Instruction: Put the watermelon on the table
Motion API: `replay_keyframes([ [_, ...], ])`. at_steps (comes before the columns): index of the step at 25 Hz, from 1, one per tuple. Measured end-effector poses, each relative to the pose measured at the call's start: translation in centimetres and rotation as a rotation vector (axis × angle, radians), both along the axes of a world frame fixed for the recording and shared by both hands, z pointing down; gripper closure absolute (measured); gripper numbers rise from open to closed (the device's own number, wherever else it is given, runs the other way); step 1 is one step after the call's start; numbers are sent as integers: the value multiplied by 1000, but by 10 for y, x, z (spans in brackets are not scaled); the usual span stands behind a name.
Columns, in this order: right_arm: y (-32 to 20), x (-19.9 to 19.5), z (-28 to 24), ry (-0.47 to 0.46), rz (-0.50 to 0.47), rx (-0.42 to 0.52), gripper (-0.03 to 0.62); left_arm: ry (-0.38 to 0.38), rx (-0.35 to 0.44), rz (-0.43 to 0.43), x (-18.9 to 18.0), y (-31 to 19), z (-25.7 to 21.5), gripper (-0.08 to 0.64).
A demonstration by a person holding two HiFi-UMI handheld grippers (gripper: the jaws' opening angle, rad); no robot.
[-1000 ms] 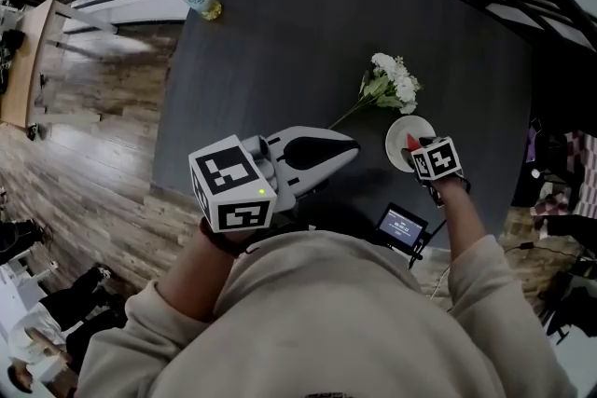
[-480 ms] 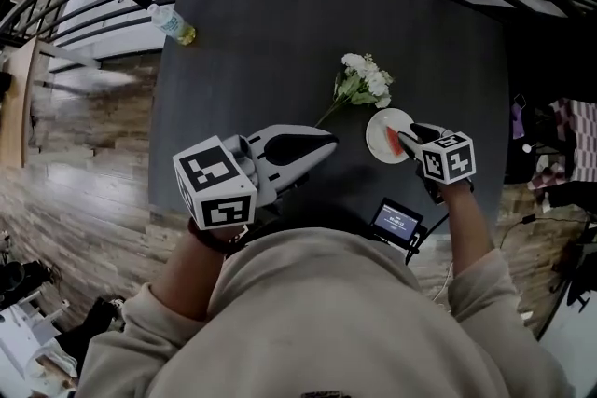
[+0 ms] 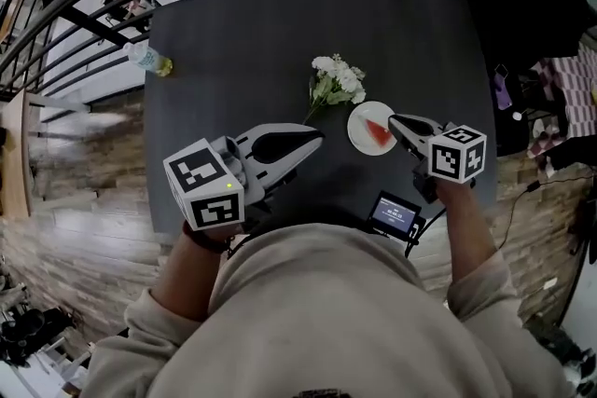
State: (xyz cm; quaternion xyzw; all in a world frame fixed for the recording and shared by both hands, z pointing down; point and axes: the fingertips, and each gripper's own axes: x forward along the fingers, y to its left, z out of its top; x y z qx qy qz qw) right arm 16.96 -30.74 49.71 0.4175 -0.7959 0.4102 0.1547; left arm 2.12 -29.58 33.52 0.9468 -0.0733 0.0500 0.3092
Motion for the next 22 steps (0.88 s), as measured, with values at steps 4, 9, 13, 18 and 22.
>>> replay_keyframes([
  [4, 6, -14, -48, -73, -7, 116, 577, 29, 40, 11, 3, -3, -14, 554],
  [9, 17, -32, -121, -225, -23, 292, 578, 78, 107, 34, 11, -5, -30, 554],
  [13, 24, -44, -152, -212, -45, 355, 578, 102, 138, 53, 14, -6, -38, 553],
  [18, 24, -43, -159, -204, -31, 369, 578, 109, 137, 53, 12, -7, -37, 554],
  [22, 23, -46, -157, -199, -37, 367, 578, 104, 143, 47, 14, -9, -36, 554],
])
